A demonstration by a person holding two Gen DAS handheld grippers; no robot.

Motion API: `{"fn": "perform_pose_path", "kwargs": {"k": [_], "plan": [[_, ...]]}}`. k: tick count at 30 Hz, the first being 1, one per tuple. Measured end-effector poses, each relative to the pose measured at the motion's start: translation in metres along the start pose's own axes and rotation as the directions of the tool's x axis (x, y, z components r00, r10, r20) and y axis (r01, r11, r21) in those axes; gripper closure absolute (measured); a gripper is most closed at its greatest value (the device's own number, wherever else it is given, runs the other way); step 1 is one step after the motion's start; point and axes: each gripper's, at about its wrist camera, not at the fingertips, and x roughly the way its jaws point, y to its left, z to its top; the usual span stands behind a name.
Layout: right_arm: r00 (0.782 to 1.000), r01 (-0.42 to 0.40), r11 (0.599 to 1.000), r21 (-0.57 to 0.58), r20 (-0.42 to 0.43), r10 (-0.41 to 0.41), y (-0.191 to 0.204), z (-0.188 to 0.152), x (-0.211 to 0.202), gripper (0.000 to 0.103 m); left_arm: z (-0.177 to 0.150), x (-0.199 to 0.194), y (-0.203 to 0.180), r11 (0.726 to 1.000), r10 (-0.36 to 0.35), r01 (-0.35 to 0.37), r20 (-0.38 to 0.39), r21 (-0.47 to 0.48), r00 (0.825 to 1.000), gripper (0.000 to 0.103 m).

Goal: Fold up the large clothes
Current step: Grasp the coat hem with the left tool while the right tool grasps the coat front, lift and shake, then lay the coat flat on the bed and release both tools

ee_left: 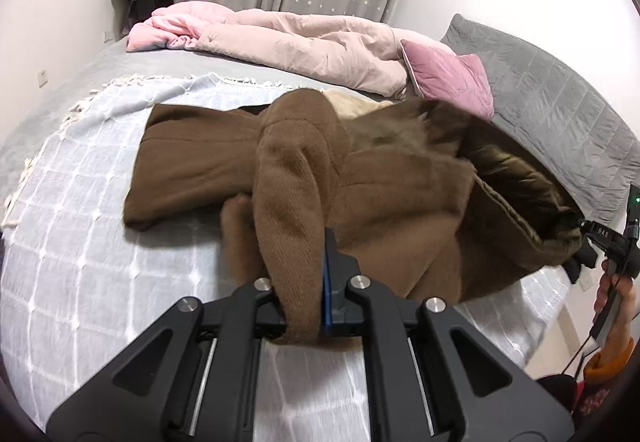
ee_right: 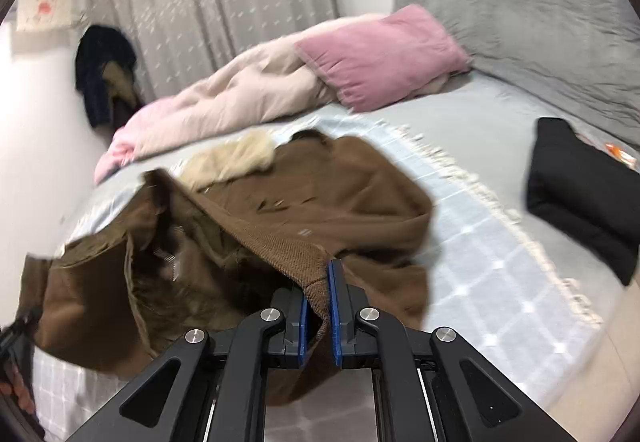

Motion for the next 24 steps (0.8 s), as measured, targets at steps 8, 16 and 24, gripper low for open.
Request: {"fn": "perform_pose_path", "kwargs": {"k": [8,16,24], "plan": [[0.999,0.043,0.999,0.033,-0.007,-0.043,-0.081,0.001,-0.062,0.095,-0.049,-0.017,0.007,0.998,0.032,-0.023,-0.135,0.064,0.99,0.09],[0.955,0.033,0.999,0.04,-0.295,-0.02,-0.146,-0.069,-0.035,0.093,-0.082,-0.059,0.004,0.993,0.028,-0.008,-0.173,0.115,0.984,0.04],[0.904,0.041,0.999,0.017,-0.428,-0.03,-0.161,-0.103,-0.03,0.077,-0.101,-0.062,0.0,0.995,0.024,0.003,-0.264,0.1,0.964,0.023]]}}
